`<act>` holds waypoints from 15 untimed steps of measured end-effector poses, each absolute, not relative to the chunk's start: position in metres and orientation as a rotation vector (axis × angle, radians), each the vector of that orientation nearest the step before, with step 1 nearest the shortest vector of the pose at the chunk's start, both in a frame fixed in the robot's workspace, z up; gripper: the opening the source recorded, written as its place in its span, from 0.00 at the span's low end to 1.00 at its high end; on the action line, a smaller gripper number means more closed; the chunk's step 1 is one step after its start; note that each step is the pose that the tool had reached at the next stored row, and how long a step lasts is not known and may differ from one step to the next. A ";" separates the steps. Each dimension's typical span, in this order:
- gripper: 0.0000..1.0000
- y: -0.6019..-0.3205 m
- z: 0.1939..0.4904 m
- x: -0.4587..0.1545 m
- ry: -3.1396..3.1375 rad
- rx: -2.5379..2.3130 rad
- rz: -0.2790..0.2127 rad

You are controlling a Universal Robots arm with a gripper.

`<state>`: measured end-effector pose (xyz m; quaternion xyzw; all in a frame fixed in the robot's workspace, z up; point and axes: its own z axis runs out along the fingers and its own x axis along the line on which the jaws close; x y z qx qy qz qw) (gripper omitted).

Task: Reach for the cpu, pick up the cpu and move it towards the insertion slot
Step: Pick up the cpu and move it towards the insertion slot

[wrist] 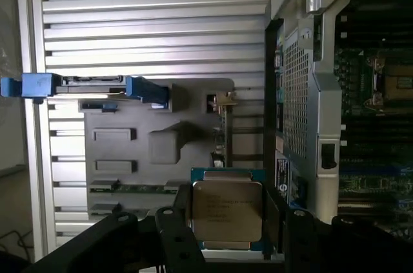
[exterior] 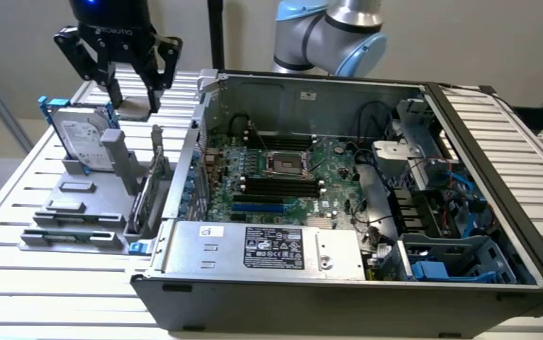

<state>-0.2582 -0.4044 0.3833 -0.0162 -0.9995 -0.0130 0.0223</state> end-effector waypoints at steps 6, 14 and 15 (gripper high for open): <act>0.55 -0.404 0.386 -0.231 -3.095 -0.050 -0.041; 0.55 -0.404 0.386 -0.195 -3.095 -0.050 -0.043; 0.55 -0.404 0.386 -0.190 -3.095 -0.050 -0.043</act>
